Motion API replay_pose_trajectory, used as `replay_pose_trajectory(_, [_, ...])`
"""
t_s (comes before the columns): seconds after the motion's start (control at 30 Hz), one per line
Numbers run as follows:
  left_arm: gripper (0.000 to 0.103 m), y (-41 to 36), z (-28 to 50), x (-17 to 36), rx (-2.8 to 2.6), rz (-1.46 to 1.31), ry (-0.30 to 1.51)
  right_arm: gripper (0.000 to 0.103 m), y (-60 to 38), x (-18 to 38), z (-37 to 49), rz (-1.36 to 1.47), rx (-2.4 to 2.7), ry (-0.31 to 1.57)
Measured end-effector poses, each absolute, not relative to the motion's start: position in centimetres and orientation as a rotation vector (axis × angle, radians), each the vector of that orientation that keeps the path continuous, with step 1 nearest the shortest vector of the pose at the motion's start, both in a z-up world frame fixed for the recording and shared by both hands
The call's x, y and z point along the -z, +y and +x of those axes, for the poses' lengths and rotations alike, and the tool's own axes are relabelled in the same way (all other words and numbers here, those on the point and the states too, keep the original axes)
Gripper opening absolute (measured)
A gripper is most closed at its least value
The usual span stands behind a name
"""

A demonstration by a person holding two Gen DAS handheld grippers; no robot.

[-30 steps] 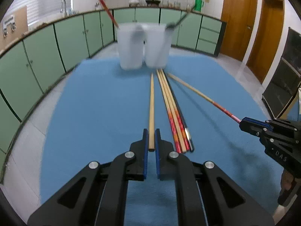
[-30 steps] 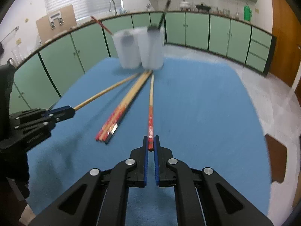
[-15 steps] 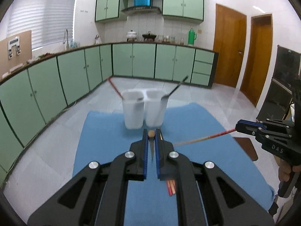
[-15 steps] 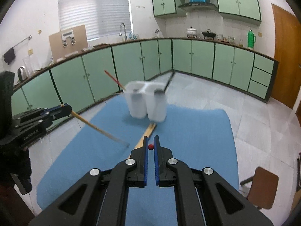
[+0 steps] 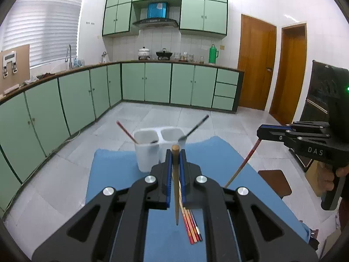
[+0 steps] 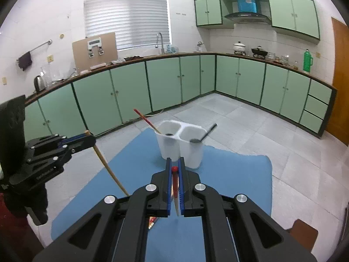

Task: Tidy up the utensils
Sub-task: 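Carry both chopsticks to the holder and lower the left tool's chopstick in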

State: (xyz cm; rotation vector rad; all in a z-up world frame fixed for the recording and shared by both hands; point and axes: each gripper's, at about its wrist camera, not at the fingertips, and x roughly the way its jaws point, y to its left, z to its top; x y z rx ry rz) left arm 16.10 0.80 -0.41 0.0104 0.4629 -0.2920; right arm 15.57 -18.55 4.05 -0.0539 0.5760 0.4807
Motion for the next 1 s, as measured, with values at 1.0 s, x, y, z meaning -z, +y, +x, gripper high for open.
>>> replay_pose_trajectory(1.0, [0.006,-1.0,34.9,-3.9,0.192,0.019,0.3,0.006,-15.3,-7.9,33.7,-0.015,-0.398,0.473])
